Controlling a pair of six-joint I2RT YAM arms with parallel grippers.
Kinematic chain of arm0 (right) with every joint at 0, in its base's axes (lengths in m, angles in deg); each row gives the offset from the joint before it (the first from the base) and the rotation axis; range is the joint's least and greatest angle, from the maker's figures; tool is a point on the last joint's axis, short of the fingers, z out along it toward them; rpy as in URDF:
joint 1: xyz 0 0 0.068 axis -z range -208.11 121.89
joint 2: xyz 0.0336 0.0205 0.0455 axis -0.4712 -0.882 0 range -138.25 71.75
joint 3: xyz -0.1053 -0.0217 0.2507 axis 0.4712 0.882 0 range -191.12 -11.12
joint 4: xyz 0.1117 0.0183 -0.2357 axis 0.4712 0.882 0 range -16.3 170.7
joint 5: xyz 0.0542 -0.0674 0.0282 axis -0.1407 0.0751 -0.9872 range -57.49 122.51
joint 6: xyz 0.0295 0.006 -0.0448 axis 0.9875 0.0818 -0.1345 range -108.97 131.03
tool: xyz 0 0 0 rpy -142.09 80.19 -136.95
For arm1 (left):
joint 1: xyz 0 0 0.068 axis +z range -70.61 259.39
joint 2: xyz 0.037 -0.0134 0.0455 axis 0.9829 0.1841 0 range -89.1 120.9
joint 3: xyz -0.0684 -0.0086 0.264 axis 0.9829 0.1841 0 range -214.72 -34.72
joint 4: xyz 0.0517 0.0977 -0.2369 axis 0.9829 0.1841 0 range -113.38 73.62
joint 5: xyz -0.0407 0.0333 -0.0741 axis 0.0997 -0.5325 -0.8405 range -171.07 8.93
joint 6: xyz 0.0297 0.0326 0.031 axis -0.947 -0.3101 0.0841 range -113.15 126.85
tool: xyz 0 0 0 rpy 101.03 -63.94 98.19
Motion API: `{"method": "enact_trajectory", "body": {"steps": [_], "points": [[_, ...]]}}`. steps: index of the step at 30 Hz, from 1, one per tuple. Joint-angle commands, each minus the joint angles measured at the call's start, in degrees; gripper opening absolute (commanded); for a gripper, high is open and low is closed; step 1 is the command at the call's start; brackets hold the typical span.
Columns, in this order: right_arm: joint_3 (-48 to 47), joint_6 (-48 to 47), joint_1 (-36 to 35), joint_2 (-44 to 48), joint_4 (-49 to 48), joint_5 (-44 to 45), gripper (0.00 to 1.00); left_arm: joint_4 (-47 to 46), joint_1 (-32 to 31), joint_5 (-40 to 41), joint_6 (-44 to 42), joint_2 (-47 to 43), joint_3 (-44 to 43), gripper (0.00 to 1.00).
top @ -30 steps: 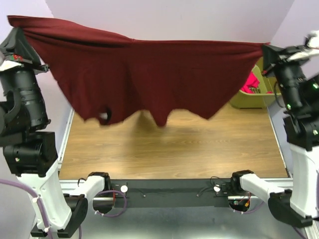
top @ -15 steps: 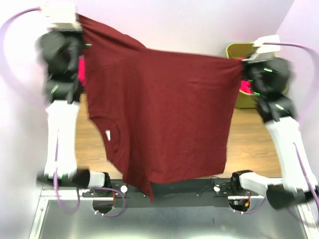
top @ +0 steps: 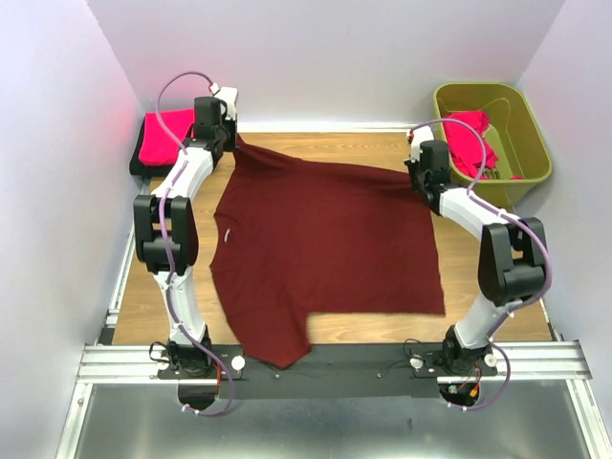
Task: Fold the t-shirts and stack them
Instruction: Flatten the tshirt out, then fold the tshirt
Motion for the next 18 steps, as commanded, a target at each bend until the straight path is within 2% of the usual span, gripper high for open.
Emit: {"method": "enact_trajectory", "body": {"steps": [1, 11, 18], "points": [[-3.59, -1.66, 0.51, -4.89, -8.17, 1.54, 0.05, -4.99, -0.16, -1.02, -0.41, 1.71, -4.61, 0.00], [-6.50, -1.31, 1.47, -9.12, -8.26, 1.18, 0.05, -2.62, -0.25, -0.75, 0.55, 1.81, -4.44, 0.00], [-7.20, -1.66, 2.44, -8.86, -8.17, 3.64, 0.06, -0.33, -0.34, 0.04, 4.42, -3.37, 1.97, 0.00]]}}
